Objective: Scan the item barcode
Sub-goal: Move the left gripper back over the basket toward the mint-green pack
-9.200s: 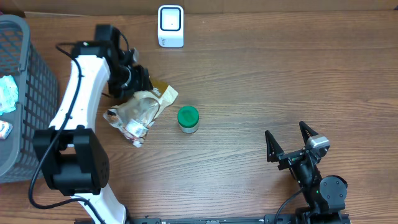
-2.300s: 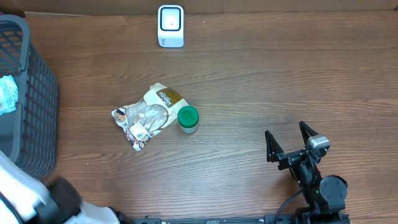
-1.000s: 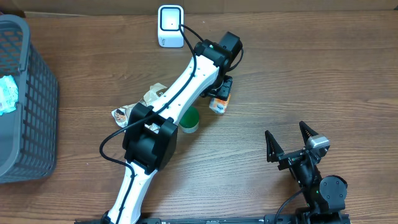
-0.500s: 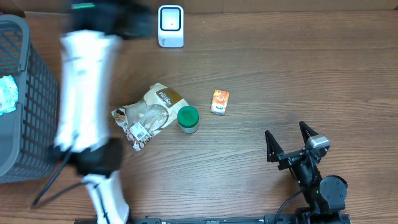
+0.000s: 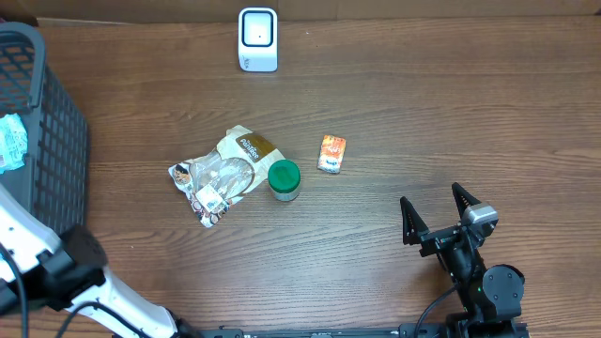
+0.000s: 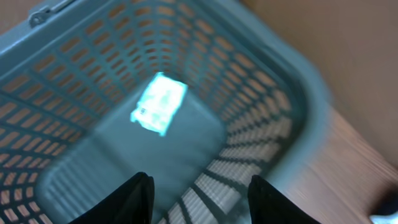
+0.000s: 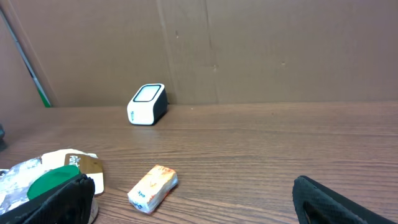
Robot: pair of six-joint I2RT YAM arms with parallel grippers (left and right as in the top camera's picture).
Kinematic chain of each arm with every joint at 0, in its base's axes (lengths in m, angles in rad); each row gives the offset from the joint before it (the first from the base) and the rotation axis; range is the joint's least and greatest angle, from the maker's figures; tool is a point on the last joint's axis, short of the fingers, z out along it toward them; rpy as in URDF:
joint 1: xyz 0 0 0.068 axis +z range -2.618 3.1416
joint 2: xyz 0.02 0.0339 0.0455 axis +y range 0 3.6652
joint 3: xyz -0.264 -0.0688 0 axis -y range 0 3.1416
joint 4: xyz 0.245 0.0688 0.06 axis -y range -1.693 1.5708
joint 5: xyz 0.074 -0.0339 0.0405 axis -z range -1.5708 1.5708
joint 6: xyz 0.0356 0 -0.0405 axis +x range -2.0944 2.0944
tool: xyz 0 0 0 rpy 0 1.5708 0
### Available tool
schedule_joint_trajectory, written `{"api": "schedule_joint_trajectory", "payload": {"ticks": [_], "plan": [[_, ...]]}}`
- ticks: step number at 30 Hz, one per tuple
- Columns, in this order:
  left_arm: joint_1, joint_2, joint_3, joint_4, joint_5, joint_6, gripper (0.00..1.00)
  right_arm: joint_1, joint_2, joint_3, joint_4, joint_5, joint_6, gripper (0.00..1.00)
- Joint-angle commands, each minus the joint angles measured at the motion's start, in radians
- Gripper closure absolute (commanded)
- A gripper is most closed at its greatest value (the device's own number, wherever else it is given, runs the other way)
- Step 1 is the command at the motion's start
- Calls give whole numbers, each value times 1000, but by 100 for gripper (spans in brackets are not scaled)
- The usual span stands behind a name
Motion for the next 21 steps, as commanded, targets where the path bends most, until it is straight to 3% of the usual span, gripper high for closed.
{"api": "schedule_joint_trajectory", "payload": {"ticks": [1, 6, 10, 21], "plan": [[30, 88, -12, 29, 2, 31, 50, -5, -8, -11, 5, -2, 2, 0], [33, 261, -12, 98, -72, 39, 49, -5, -8, -11, 6, -2, 2, 0], [37, 379, -12, 115, -103, 58, 54, -5, -8, -11, 6, -2, 2, 0], [44, 517, -12, 146, -126, 106, 51, -5, -8, -11, 5, -2, 2, 0]]}}
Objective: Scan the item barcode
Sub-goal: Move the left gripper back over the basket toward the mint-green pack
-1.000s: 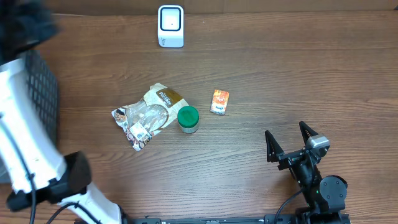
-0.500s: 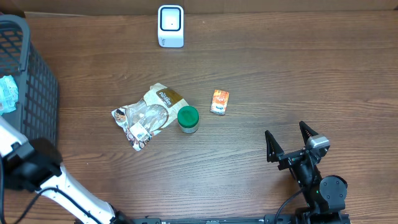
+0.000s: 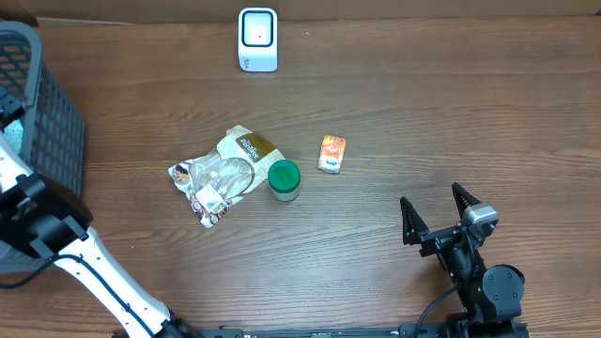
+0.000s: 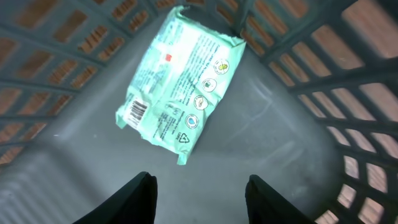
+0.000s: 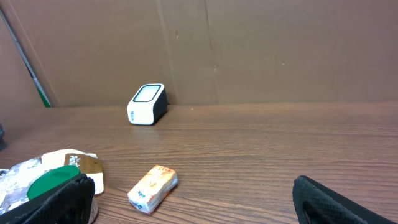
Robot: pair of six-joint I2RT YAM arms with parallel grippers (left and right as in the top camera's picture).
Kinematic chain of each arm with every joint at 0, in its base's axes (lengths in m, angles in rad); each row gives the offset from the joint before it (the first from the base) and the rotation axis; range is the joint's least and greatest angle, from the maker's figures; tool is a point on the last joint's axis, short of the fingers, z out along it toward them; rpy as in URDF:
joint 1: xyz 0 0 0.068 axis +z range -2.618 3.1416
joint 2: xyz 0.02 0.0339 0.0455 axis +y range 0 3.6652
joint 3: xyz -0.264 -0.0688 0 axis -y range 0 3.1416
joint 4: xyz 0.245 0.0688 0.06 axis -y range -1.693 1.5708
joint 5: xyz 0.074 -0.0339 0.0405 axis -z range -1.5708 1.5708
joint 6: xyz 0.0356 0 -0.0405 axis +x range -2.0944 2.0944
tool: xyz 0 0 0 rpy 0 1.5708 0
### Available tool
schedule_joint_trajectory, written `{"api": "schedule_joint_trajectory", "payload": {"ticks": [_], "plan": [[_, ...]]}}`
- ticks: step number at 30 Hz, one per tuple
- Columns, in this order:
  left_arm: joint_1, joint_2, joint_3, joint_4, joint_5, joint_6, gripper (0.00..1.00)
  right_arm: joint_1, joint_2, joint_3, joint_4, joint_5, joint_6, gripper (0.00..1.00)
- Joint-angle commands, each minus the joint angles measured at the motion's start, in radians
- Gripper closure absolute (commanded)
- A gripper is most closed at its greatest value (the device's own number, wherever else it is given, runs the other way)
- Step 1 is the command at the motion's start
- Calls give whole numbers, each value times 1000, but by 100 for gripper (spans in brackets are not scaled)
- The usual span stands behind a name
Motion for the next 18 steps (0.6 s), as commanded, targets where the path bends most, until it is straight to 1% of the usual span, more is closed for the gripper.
{"api": "schedule_joint_trajectory", "payload": {"ticks": [1, 5, 7, 10, 16, 17, 18], "plan": [[9, 39, 3, 1, -19, 41, 51, -5, -8, -11, 5, -2, 2, 0], [8, 35, 3, -6, -6, 41, 51, -5, -8, -11, 5, -2, 2, 0], [6, 18, 3, -16, 25, 39, 52, -5, -8, -11, 5, -2, 2, 0], [1, -27, 4, -39, 35, 11, 53, -5, -8, -11, 5, -2, 2, 0], [0, -217, 4, -118, 40, -43, 53, -5, -8, -11, 5, -2, 2, 0], [-1, -290, 4, -147, 41, -51, 53, -5, -8, -11, 5, -2, 2, 0], [-2, -327, 4, -164, 40, -55, 53, -5, -8, -11, 5, -2, 2, 0]]}}
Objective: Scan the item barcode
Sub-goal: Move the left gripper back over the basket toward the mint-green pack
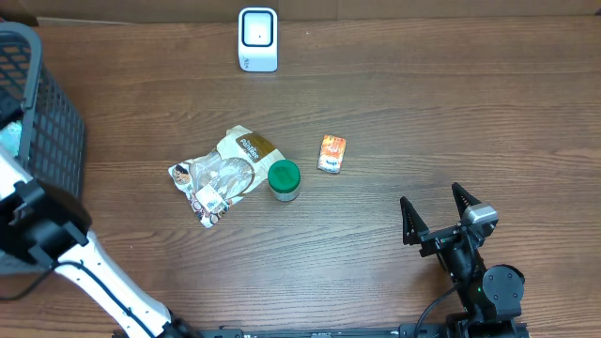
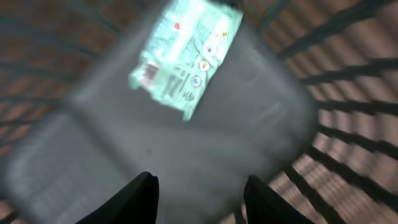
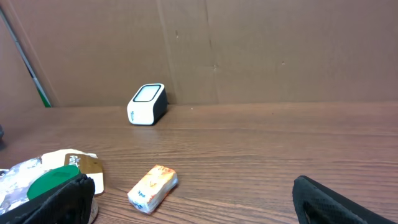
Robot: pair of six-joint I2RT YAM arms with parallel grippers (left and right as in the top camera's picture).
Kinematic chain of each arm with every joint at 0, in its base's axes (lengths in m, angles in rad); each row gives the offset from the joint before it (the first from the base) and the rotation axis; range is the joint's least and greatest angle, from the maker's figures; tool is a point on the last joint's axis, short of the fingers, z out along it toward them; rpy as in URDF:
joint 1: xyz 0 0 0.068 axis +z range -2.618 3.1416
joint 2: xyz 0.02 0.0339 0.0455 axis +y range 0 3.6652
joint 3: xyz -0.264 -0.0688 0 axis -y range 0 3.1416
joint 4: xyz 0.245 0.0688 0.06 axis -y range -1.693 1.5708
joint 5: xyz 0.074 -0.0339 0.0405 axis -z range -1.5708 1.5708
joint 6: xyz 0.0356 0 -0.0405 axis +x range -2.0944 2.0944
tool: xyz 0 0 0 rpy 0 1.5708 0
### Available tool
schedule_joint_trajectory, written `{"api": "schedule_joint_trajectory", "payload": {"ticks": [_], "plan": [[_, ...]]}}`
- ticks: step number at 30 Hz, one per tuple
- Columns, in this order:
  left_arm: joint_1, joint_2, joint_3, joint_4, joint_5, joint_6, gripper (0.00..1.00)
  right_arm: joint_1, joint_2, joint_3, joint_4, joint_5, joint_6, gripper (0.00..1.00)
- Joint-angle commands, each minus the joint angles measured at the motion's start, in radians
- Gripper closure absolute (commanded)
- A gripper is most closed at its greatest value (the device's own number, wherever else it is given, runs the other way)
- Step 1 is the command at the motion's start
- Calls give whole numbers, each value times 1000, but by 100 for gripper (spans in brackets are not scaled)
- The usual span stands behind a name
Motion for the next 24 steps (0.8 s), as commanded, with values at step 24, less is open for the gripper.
{"api": "schedule_joint_trajectory", "payload": {"ticks": [24], "plan": [[-356, -614, 13, -229, -343, -142, 73, -5, -8, -11, 5, -2, 2, 0]]}}
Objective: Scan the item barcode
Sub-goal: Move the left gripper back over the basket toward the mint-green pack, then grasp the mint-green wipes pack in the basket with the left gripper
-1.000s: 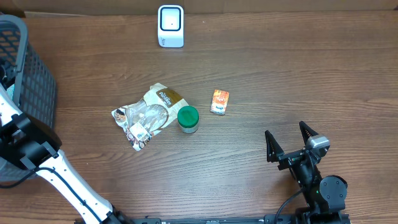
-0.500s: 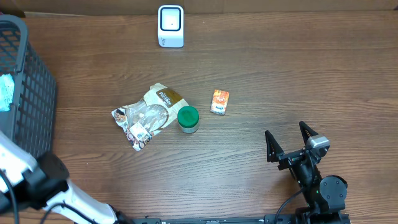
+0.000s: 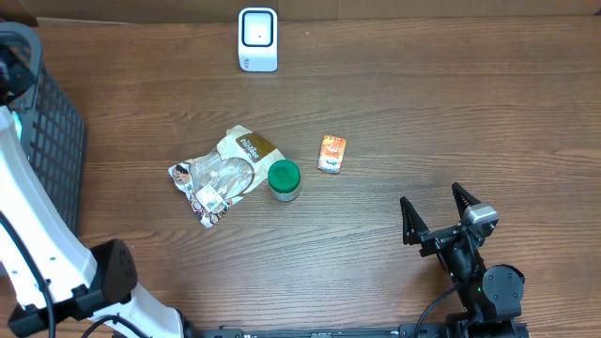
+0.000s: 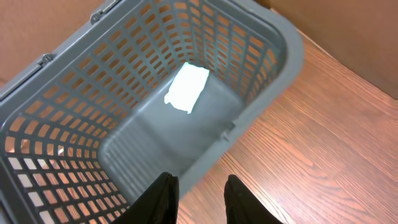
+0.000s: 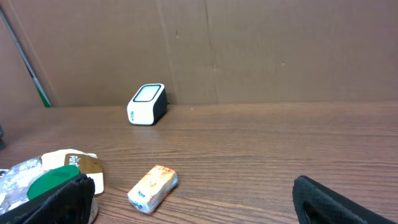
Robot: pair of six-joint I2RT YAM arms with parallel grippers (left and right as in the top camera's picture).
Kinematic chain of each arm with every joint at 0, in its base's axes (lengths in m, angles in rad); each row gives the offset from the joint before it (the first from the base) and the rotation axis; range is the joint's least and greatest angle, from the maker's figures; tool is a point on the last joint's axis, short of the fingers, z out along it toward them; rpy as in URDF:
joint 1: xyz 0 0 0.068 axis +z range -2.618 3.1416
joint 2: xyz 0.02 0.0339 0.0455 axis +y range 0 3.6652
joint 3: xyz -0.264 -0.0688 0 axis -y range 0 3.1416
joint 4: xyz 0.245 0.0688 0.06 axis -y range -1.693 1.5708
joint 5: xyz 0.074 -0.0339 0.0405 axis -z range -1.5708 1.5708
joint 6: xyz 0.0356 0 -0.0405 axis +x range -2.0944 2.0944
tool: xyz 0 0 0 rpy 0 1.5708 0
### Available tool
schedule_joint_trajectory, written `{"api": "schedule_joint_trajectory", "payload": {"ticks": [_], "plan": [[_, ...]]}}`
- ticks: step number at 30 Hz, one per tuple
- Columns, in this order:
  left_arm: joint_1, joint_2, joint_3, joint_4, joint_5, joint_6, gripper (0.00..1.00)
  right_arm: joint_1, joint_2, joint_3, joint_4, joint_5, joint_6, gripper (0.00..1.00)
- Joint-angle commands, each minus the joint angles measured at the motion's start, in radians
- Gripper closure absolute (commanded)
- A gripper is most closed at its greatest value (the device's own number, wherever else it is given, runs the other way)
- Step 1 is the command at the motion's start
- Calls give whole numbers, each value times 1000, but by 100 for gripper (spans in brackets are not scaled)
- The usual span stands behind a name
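Observation:
A pale green packet lies on the floor of the grey basket. High above the basket's near corner hangs my left gripper, open and empty. The white barcode scanner stands at the table's far edge and also shows in the right wrist view. An orange box, a green-lidded jar and a clear pouch lie mid-table. My right gripper rests open near the front edge, well short of the orange box.
The grey basket takes up the table's left edge, with my white left arm rising beside it. A brown cardboard wall backs the table behind the scanner.
My left gripper was low inside the basket, close over the packet. Now it is high above the basket, still empty, its jaws nearer together. The packet stays on the basket floor. The right arm has not moved.
My left gripper first hung open over the basket with the packet below. Then it was down inside the basket, close over the packet, at two moments. Now it stands high above the basket with nothing held. The table items and right arm stayed put.

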Motion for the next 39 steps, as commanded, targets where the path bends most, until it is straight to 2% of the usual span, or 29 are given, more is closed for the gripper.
{"api": "schedule_joint_trajectory", "payload": {"ticks": [1, 6, 9, 12, 15, 16, 19, 22, 23, 26, 30, 32, 39], "plan": [[-39, -71, -6, -24, -56, -55, 73, -5, -8, -11, 5, -2, 2, 0], [-79, -156, -128, -24, -66, -97, 73, -5, -8, -11, 5, -2, 2, 0], [-105, -233, -283, 8, -116, -141, 73, -5, -8, -11, 5, -2, 2, 0], [-127, -350, -525, 139, -124, -134, 72, -5, -8, -11, 5, -2, 2, 0], [-129, -479, -767, 312, -69, -65, 66, -5, -8, -11, 5, -2, 2, 0], [-127, -521, -840, 385, -32, -16, 61, -5, -8, -11, 5, -2, 2, 0], [-101, -602, -962, 589, 84, 128, 32, -5, -8, -11, 5, -2, 2, 0], [-13, -604, -940, 688, 173, 150, 5, -5, -8, -11, 5, -2, 2, 0], [46, -594, -916, 728, 216, 154, 0, -5, -8, -11, 5, -2, 2, 0], [182, -557, -879, 811, 247, 146, 0, -5, -8, -11, 5, -2, 2, 0], [357, -470, -876, 906, 225, 23, 0, -5, -8, -11, 5, -2, 2, 0], [420, -409, -876, 906, 251, 14, 0, -5, -8, -11, 5, -2, 2, 0], [467, -132, -876, 935, 273, 97, 0, -5, -8, -11, 5, -2, 2, 0]]}}
